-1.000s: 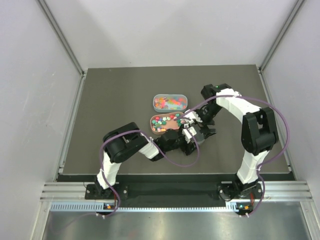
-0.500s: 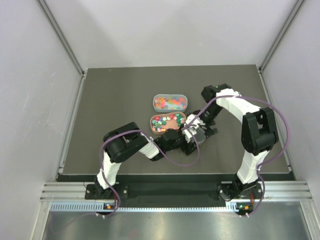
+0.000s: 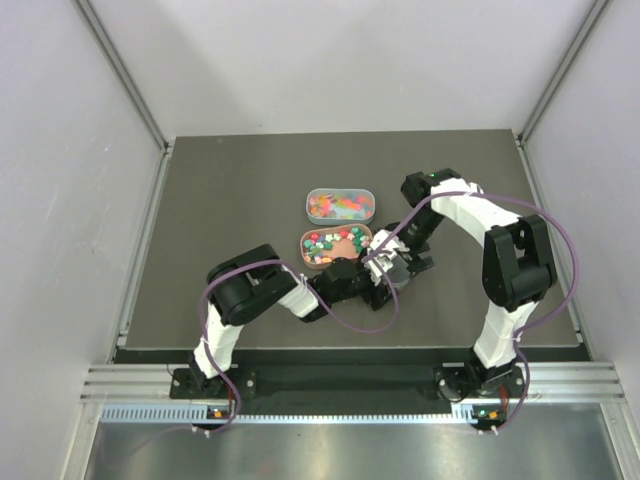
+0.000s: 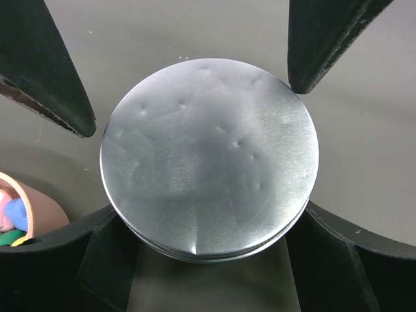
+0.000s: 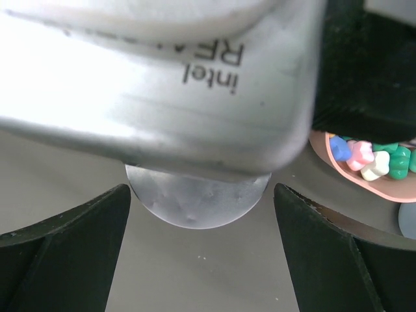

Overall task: Pack the candies
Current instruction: Screw the bottle lid onto the packing bottle.

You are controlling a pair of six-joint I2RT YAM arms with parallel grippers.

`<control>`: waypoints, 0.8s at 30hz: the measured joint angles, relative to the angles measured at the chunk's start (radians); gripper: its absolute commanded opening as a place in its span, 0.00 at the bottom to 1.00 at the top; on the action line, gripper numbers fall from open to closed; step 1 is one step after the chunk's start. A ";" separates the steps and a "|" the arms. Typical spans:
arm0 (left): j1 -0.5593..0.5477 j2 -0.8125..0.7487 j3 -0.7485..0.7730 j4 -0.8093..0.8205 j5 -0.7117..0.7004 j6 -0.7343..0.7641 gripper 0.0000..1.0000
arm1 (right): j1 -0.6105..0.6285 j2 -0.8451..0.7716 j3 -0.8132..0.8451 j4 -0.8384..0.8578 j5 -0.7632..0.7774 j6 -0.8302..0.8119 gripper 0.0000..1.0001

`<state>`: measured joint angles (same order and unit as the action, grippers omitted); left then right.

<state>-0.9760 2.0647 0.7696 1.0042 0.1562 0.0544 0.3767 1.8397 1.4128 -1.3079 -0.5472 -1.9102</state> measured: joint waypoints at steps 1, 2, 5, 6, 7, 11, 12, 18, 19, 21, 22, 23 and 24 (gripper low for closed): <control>0.000 0.000 0.000 0.001 0.000 0.000 0.66 | 0.000 0.000 -0.002 0.000 0.000 0.002 0.91; 0.000 0.000 0.000 0.001 0.000 0.000 0.66 | 0.000 0.000 -0.006 0.001 -0.003 0.003 0.90; 0.000 0.002 0.000 0.005 0.000 0.000 0.66 | 0.001 0.000 -0.011 0.001 -0.008 0.011 0.90; 0.000 0.002 0.000 0.005 0.001 0.000 0.66 | 0.001 0.000 -0.012 0.000 -0.012 0.013 0.90; 0.000 0.002 0.000 0.005 0.001 0.000 0.66 | 0.001 0.000 -0.013 0.000 -0.013 0.015 0.90; 0.001 0.002 0.000 0.006 0.001 -0.001 0.66 | 0.001 0.000 -0.019 0.003 -0.021 0.020 0.87; 0.001 0.003 0.000 0.006 0.002 -0.001 0.67 | 0.001 0.000 -0.019 0.006 -0.022 0.022 0.86; 0.002 0.004 0.000 0.009 0.004 -0.003 0.66 | 0.003 -0.011 -0.036 0.036 -0.022 0.075 0.83; 0.002 0.004 0.000 0.009 0.004 -0.003 0.66 | 0.003 -0.022 -0.049 0.053 -0.021 0.090 0.82; 0.002 0.004 0.000 0.009 0.005 -0.003 0.66 | 0.003 -0.048 -0.080 0.090 -0.021 0.126 0.81; 0.002 0.004 0.000 0.009 0.005 -0.003 0.66 | 0.003 -0.061 -0.097 0.110 -0.021 0.143 0.81; 0.002 0.004 0.000 0.010 0.005 -0.003 0.66 | 0.003 -0.073 -0.110 0.127 -0.021 0.161 0.81; 0.002 0.004 0.000 0.009 0.006 -0.004 0.66 | 0.003 -0.084 -0.124 0.146 -0.021 0.182 0.81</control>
<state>-0.9737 2.0689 0.7692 1.0134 0.1623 0.0505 0.3801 1.7554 1.2884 -1.1618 -0.5686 -1.7279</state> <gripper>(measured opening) 0.831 0.822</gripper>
